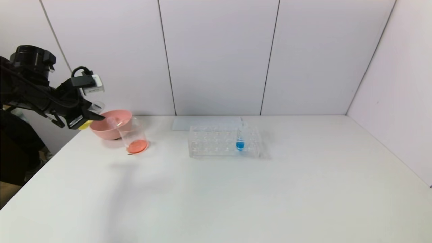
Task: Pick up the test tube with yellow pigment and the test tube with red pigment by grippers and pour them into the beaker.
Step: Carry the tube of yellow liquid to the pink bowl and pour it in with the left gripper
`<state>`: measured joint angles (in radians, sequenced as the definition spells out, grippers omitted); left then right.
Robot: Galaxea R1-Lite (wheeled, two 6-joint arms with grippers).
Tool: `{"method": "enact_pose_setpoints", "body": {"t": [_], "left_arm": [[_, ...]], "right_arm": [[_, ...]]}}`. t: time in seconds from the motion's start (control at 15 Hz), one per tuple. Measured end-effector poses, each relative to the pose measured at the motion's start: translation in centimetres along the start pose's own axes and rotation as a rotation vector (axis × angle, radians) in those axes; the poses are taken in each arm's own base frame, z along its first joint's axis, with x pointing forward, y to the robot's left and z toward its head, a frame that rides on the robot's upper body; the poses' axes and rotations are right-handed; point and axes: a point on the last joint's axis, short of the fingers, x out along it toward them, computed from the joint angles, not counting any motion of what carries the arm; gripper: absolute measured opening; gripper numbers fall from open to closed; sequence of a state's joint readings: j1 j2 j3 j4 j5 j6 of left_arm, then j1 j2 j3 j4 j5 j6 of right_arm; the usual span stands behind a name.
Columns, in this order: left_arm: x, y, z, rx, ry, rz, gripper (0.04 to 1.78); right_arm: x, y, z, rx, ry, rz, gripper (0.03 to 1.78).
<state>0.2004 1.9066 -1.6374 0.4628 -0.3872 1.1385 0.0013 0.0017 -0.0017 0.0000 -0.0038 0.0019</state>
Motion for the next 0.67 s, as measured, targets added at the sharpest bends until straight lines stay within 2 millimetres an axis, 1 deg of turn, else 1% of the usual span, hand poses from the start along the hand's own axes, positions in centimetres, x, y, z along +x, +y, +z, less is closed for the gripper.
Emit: {"method": "enact_pose_setpoints", "body": {"t": [0.67], "left_arm": [[0.3,1.2,0.4,0.152,0.033,-0.078,0.47]], "right_arm": [[0.0,0.0,0.0,0.000,0.000,0.000,1.70]]}}
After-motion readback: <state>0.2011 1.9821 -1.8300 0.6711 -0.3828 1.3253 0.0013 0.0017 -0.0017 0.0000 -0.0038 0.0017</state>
